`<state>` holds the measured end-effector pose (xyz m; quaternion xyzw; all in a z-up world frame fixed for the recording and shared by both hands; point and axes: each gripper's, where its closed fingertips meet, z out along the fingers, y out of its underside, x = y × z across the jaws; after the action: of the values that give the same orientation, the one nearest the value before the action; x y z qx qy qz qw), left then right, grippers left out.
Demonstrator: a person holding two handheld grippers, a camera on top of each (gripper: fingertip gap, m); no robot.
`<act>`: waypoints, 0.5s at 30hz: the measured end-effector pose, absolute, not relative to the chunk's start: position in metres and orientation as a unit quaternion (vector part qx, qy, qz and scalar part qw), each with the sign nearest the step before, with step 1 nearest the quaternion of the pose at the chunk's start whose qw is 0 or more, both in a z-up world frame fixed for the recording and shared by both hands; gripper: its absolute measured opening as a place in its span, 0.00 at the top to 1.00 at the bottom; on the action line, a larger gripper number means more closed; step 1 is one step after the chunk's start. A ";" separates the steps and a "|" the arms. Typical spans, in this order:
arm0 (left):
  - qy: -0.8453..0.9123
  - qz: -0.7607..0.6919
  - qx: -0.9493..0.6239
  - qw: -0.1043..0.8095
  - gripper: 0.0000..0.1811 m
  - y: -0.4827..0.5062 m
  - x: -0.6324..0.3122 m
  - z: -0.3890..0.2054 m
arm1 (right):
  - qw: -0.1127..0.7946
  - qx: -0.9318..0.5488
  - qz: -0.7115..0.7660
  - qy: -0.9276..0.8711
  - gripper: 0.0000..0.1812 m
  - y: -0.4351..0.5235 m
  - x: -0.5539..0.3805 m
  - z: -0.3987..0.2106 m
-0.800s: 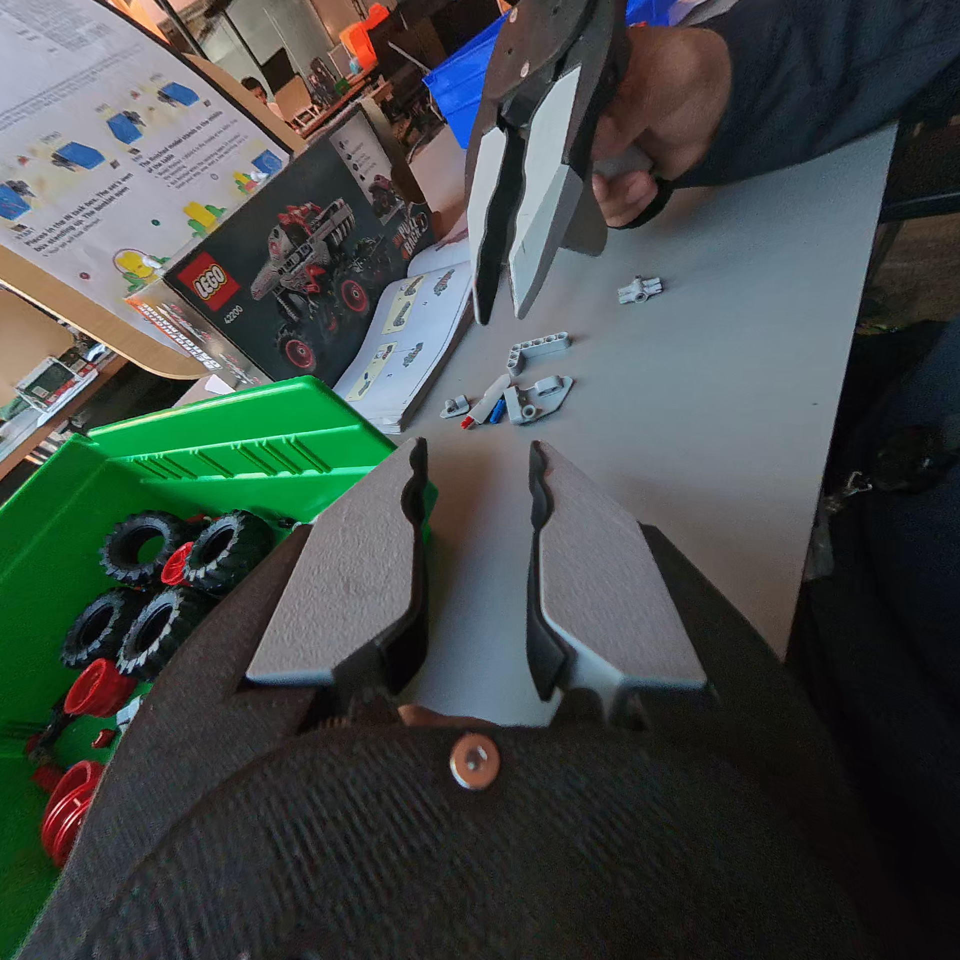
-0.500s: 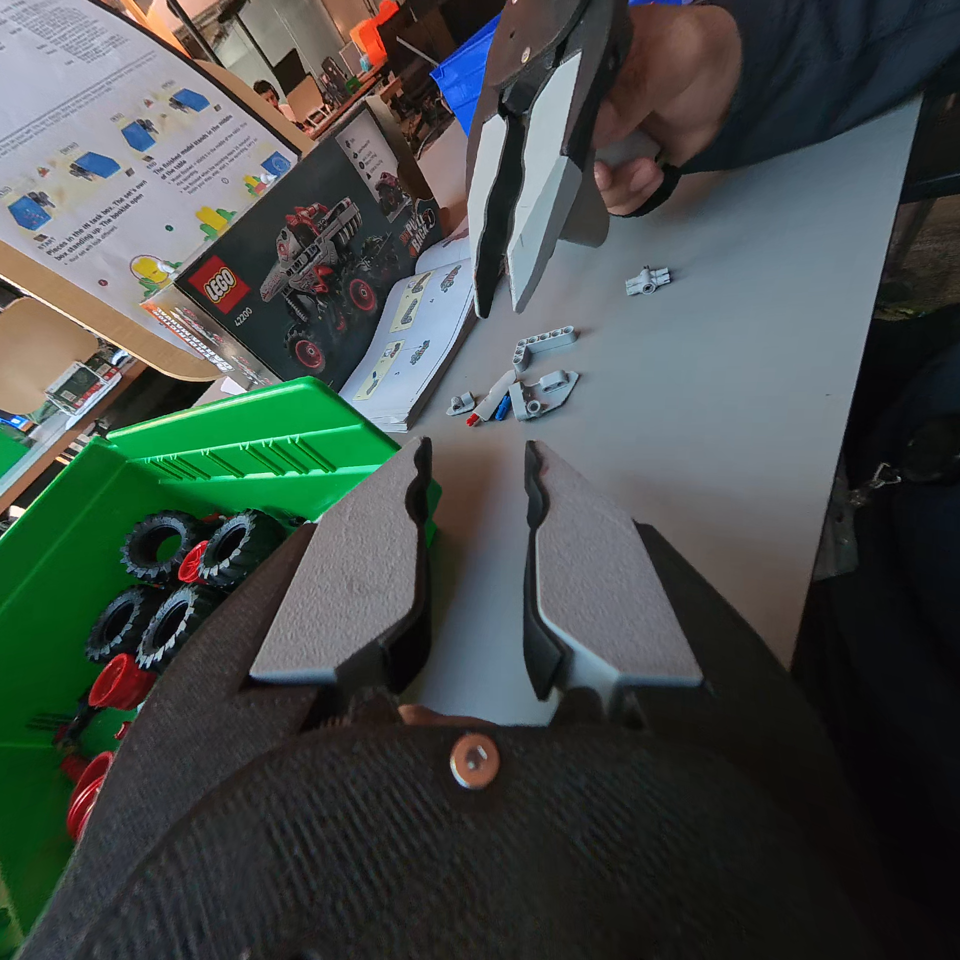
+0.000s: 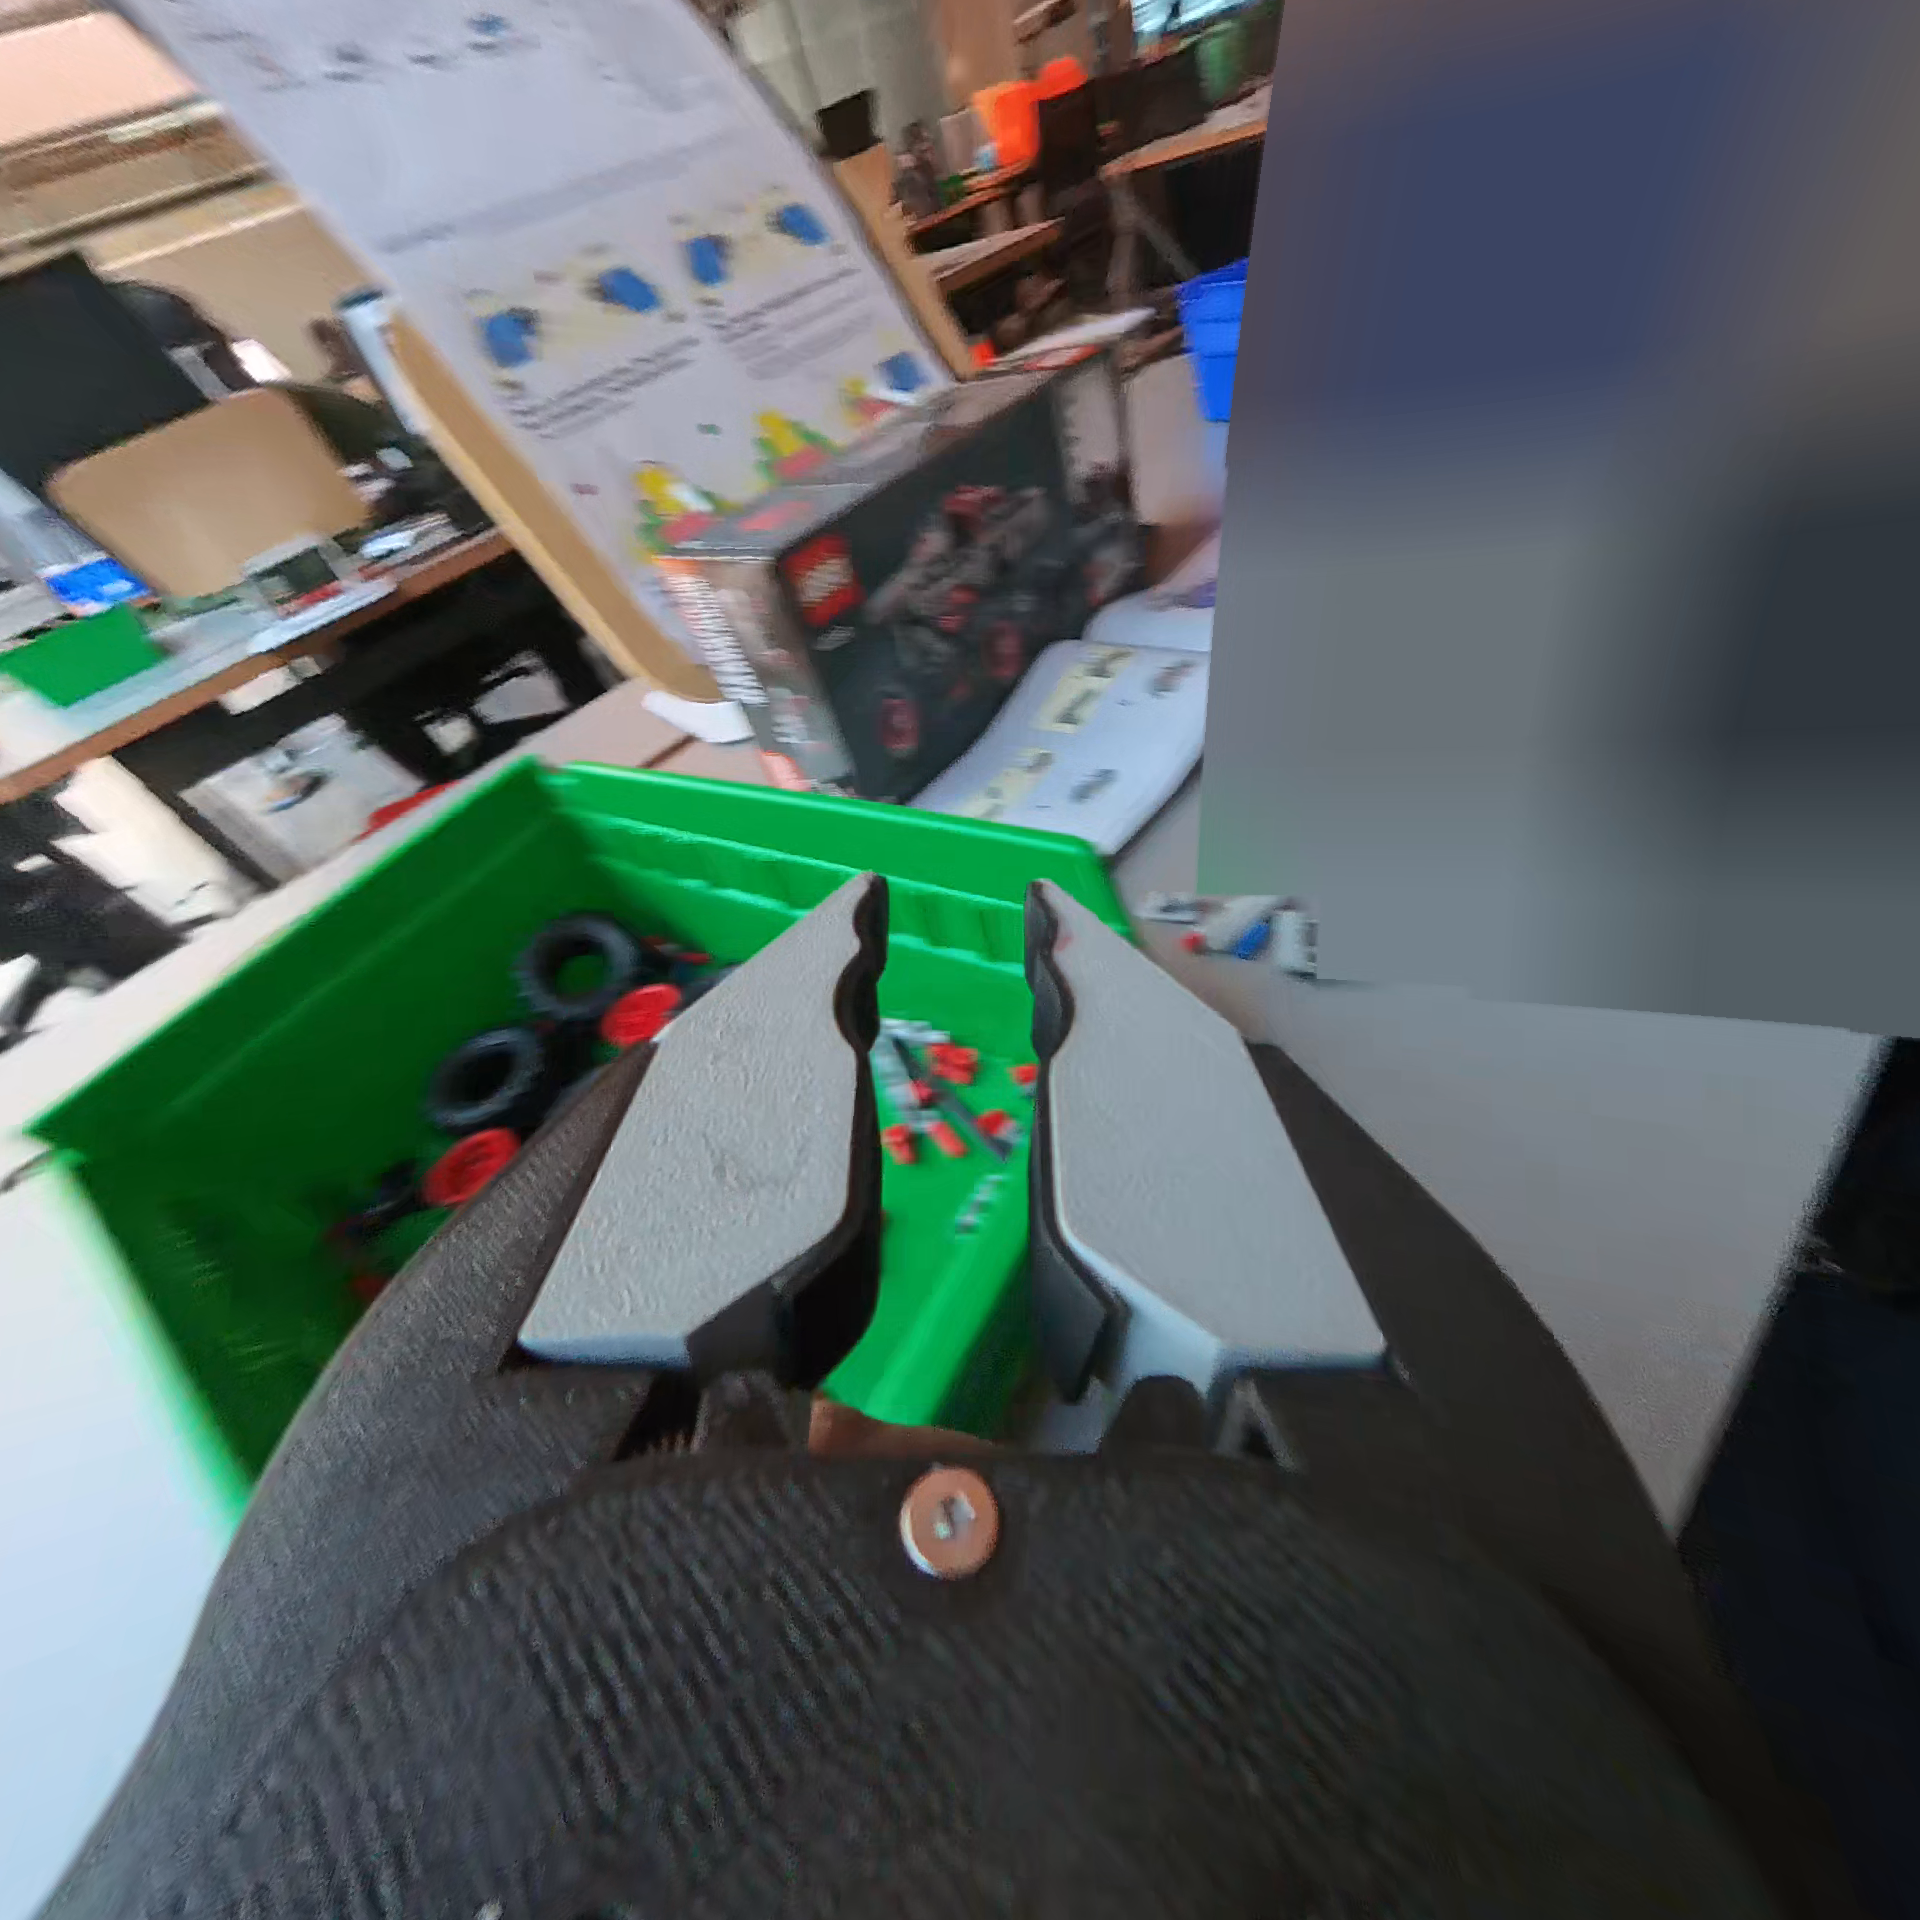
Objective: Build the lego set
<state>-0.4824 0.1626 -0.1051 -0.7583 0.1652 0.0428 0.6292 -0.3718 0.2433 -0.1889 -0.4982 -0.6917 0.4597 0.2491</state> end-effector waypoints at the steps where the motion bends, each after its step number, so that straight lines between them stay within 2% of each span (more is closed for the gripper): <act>1: 0.150 0.062 -0.763 0.626 0.87 0.164 -0.499 -0.094 | 0.250 -0.497 0.461 -0.691 0.89 0.243 -0.372 -0.189; 5: 0.123 0.105 -0.784 0.599 0.87 0.188 -0.549 -0.065 | 0.259 -0.489 0.466 -0.690 0.88 0.242 -0.373 -0.186; 9: 0.136 0.114 -0.822 0.541 0.87 0.229 -0.578 -0.077 | 0.270 -0.488 0.461 -0.690 0.89 0.247 -0.374 -0.187; 15: 0.131 0.095 -0.820 0.549 0.85 0.271 -0.588 -0.077 | 0.273 -0.492 0.470 -0.680 0.89 0.252 -0.375 -0.187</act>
<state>-0.5876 0.2712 -0.0773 -0.8201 0.1314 0.0952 0.5487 -0.3753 0.2521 -0.1867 -0.4923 -0.6803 0.4695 0.2727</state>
